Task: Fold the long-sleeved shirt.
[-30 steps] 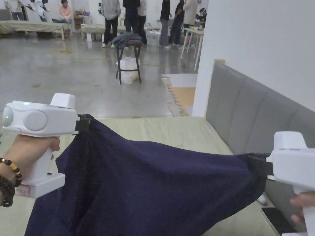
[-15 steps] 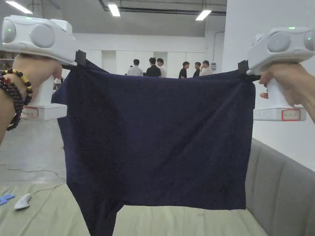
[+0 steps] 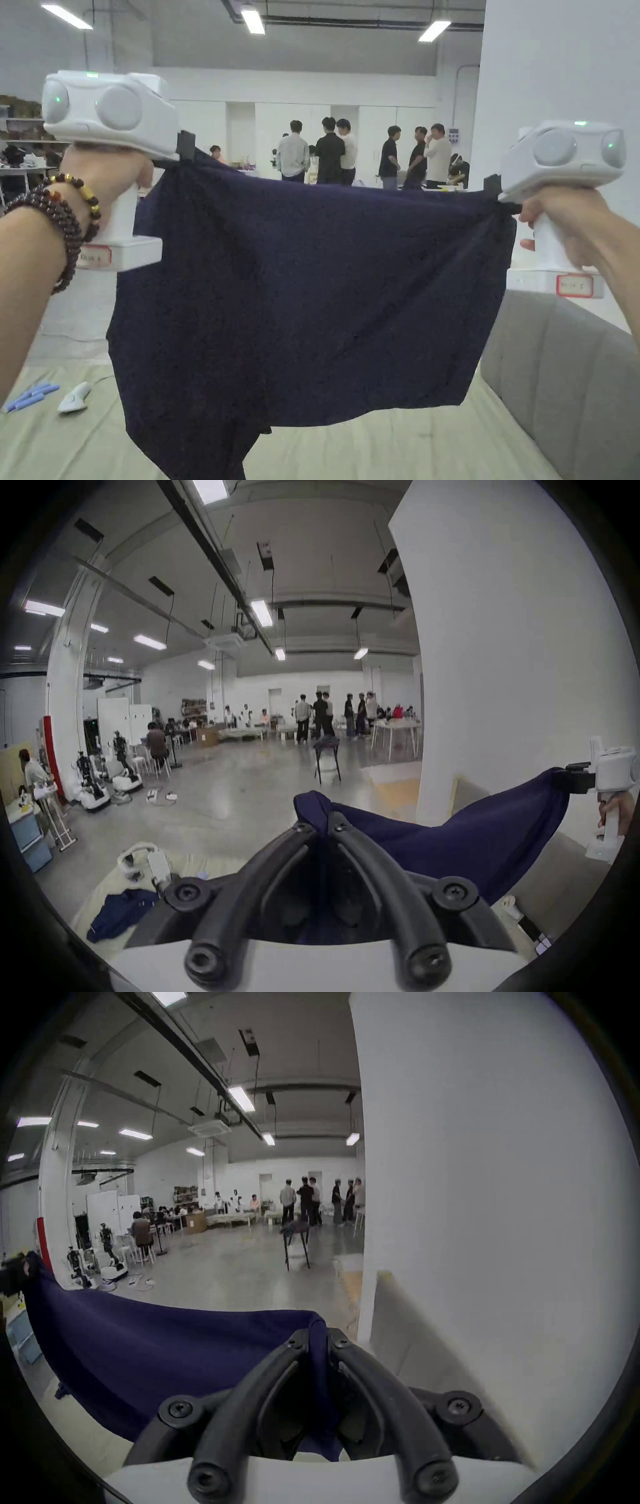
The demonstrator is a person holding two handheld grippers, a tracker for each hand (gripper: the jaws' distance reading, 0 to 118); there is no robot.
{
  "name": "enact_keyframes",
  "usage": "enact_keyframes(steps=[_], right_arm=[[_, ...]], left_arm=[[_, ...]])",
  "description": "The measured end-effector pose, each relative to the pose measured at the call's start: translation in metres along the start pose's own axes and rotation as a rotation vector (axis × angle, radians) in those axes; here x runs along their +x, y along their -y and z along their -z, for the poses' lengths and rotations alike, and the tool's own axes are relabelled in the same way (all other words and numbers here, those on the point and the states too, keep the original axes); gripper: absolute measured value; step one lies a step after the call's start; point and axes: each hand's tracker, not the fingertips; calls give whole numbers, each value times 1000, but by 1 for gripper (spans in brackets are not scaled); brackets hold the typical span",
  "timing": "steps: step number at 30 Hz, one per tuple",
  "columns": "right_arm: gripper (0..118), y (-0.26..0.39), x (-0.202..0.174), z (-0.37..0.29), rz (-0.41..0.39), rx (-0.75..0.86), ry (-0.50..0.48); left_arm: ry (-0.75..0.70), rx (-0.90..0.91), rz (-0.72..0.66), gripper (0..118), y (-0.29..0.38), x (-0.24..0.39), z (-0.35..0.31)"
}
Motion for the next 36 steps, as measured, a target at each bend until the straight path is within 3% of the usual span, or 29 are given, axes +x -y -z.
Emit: enact_keyframes(steps=[7,13,17,23,26,31,36], right_arm=[[7,157,-13,67,-47,-258,14],[7,219,-3,69,-67,-336,-21],[7,234,14,22,-52,-302,-68],[7,304,26,-76,-133,-324,-105],[7,364,34,-118,-169,-399,-143],[7,474,54,-178,-186,-629,-164],[7,544,71,-202,-193,-894,-238]], left_arm=[[-22,-242,-77,7,168,-3,53],[2,-321,-95,7,232,-11,40],[46,-271,-95,7,240,-13,-20],[28,-294,58,7,302,7,-134],[26,-348,43,7,359,12,-196],[120,-693,-38,7,482,7,-262],[115,-915,-38,7,547,15,-304]])
